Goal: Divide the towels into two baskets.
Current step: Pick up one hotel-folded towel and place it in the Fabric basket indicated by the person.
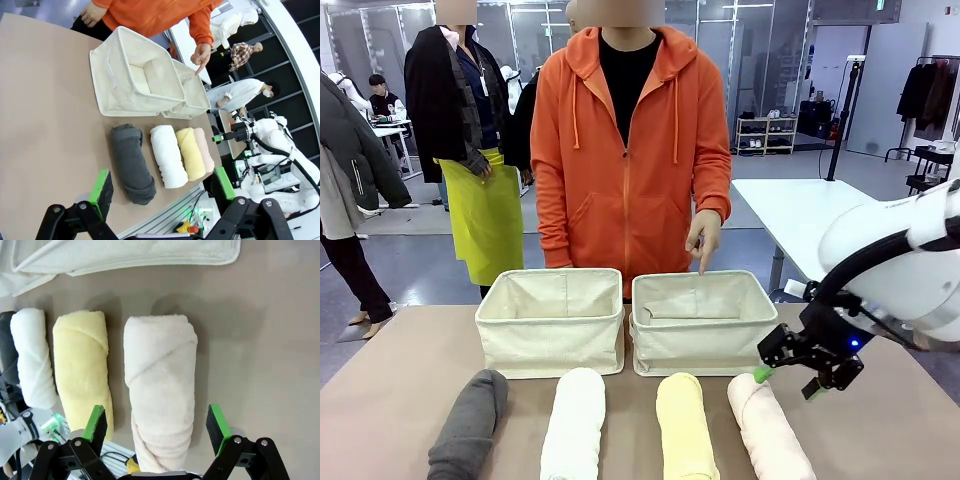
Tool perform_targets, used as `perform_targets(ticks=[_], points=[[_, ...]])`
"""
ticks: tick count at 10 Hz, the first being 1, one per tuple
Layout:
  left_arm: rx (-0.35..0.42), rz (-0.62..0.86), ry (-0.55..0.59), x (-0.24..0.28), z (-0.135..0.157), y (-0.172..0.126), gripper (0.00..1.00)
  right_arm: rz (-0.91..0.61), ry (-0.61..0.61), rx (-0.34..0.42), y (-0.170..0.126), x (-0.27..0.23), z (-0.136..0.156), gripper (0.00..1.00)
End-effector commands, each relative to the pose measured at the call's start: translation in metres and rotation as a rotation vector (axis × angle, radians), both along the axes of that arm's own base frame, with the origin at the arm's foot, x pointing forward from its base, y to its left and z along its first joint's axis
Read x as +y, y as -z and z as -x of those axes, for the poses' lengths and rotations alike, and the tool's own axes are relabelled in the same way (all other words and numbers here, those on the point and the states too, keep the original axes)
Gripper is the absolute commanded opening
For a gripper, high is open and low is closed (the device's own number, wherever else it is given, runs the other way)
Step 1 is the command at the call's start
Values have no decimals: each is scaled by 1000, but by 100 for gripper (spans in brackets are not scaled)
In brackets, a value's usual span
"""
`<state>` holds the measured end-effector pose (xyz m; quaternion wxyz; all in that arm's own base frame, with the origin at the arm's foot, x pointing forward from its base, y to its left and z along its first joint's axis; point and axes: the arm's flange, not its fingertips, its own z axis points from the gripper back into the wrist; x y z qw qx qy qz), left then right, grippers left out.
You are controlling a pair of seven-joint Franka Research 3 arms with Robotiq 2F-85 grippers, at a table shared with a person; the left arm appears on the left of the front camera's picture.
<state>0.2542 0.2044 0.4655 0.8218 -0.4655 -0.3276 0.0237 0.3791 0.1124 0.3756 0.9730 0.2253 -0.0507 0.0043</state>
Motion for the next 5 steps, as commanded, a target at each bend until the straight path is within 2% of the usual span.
perform_targets(ticks=[1, 5], points=[[-37, 13, 10, 3, 0, -1, 100, 70, 42, -14, 32, 8, 53, 100], [-37, 13, 10, 3, 0, -1, 100, 153, 12, -7, 57, 25, 60, 100]])
